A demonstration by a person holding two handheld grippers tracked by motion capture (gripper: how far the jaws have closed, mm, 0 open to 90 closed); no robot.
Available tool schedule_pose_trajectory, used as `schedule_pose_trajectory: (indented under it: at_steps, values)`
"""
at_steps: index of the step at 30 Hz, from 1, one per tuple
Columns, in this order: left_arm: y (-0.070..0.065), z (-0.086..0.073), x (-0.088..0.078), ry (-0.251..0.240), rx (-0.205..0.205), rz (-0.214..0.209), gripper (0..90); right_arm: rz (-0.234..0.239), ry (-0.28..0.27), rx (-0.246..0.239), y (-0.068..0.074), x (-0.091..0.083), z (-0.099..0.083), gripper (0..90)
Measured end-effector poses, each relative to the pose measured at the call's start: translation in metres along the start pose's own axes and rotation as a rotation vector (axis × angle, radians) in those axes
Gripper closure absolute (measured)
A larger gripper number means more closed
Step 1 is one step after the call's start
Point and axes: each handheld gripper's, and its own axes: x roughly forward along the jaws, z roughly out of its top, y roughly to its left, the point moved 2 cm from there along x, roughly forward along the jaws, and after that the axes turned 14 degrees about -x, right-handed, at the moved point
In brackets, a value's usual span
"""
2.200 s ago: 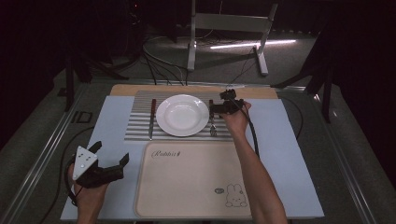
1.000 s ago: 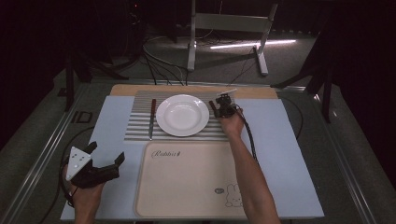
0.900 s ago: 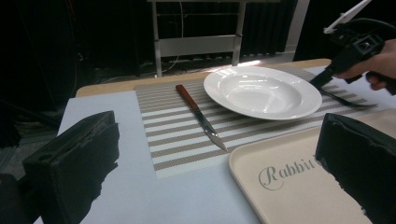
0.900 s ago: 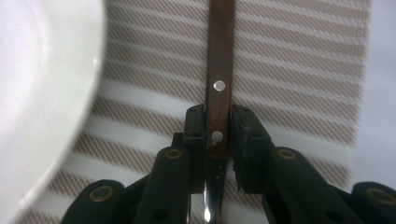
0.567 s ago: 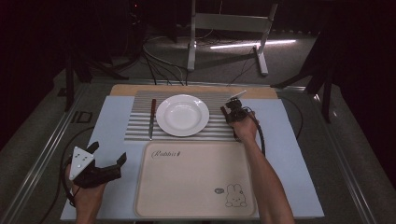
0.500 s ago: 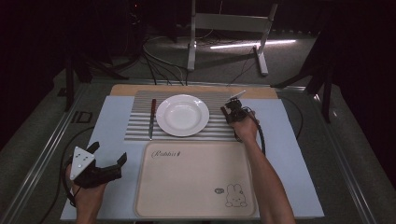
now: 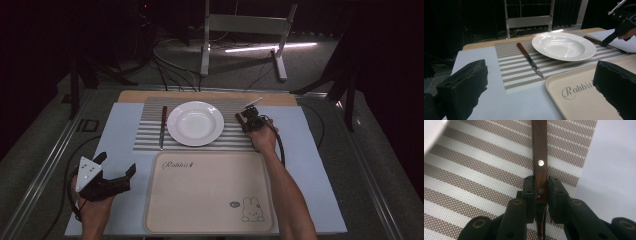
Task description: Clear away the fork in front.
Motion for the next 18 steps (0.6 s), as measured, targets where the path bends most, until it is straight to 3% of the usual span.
schedule_pose_trajectory:
  at_steps: [6,8,18]
  values:
    - [-0.001,0.000,0.001,0.003,0.006,0.000,0.4,-0.011,-0.064,0.002,-0.002,-0.012,0.002,78.4]
    - [-0.002,0.000,0.001,0.006,0.010,-0.001,0.4,-0.004,-0.116,0.017,-0.002,-0.021,0.003,78.3]
    - [-0.003,-0.001,0.002,0.008,0.014,-0.002,0.5,-0.009,-0.231,-0.003,0.005,-0.044,0.009,78.2]
